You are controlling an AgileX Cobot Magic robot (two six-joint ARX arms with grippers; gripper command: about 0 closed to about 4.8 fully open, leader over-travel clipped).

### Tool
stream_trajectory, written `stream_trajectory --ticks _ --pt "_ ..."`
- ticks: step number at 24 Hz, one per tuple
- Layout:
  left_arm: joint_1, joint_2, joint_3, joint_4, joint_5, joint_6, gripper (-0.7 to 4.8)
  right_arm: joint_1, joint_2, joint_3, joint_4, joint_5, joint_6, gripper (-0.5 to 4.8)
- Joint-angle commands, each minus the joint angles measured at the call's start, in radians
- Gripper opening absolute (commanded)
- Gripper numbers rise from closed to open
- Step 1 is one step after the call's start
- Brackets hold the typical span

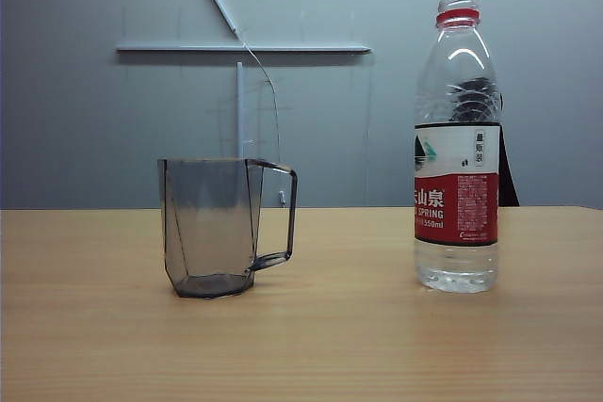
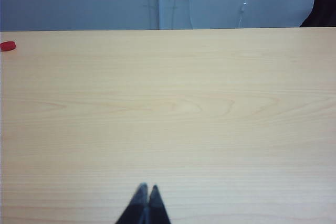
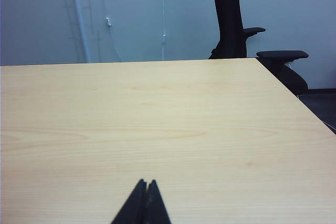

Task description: Pick up the mineral water bottle on the table and pour water into the mug until it's half full.

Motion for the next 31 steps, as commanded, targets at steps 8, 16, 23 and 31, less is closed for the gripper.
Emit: stream_trajectory --ticks 8,16,23,31 --pt "-0.003 0.001 0.002 0.013 0.000 -0.003 -0.02 0.001 -0.002 -0.005 0.017 -0.003 0.008 -0.05" --pt "-0.280 0.053 0.002 0.013 -0.011 -0.003 -0.02 0.004 -0.002 -0.004 0.016 -0.376 0.278 0.05" --pt "-0.584 0.149 0.002 0.013 -0.007 -0.003 -0.02 0.120 0.003 -0.001 -0.053 -0.406 0.349 0.30" --pt "-0.718 0.162 0.002 0.013 0.011 -0.003 -0.02 0.521 0.025 -0.003 -0.090 0.035 0.272 4.79"
